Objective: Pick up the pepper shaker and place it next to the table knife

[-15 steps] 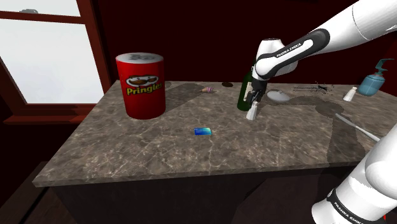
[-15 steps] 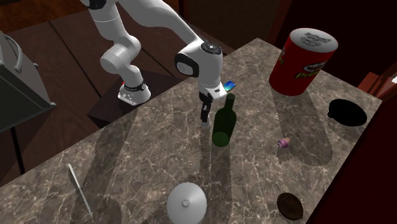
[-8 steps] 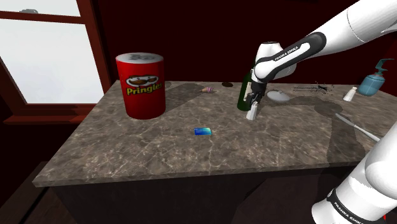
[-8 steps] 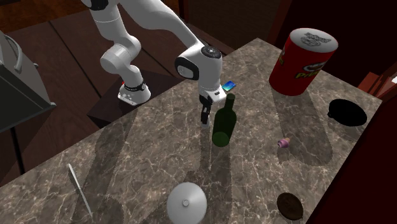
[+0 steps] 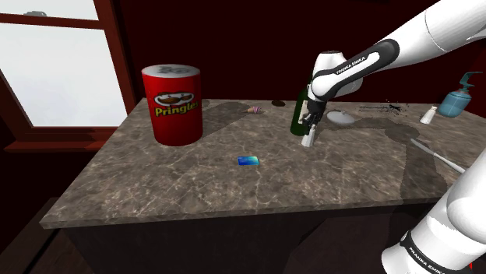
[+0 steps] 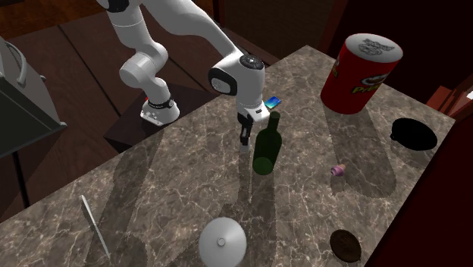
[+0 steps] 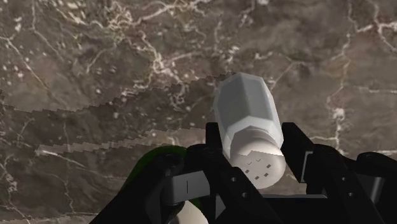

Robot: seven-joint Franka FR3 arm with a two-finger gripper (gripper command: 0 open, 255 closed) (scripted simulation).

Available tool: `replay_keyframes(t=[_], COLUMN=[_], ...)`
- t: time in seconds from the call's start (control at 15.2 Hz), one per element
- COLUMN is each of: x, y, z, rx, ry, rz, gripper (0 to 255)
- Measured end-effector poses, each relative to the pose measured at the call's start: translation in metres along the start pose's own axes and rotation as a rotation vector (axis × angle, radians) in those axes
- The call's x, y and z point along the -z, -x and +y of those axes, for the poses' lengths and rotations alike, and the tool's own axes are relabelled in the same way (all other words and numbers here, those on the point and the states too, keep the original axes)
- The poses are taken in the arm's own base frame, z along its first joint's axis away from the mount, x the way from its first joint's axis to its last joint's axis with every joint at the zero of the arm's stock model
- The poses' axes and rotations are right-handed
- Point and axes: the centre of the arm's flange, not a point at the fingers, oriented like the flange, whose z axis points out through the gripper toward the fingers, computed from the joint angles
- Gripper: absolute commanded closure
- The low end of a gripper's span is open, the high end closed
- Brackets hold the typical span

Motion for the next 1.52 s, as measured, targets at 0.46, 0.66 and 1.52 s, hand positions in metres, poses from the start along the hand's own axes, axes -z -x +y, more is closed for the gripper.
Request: replay_keyframes(t=[0.46, 0.66, 1.52], x=[0.012, 0.026, 0.093], y=[0.0, -0.001, -0.002], z=[0.001, 0.002, 0.009], rx=[0.0, 0.0, 0.0], ry=[0.0, 0.0, 0.0], rz=[0.0, 0.0, 0.0], gripper=[255, 255, 255])
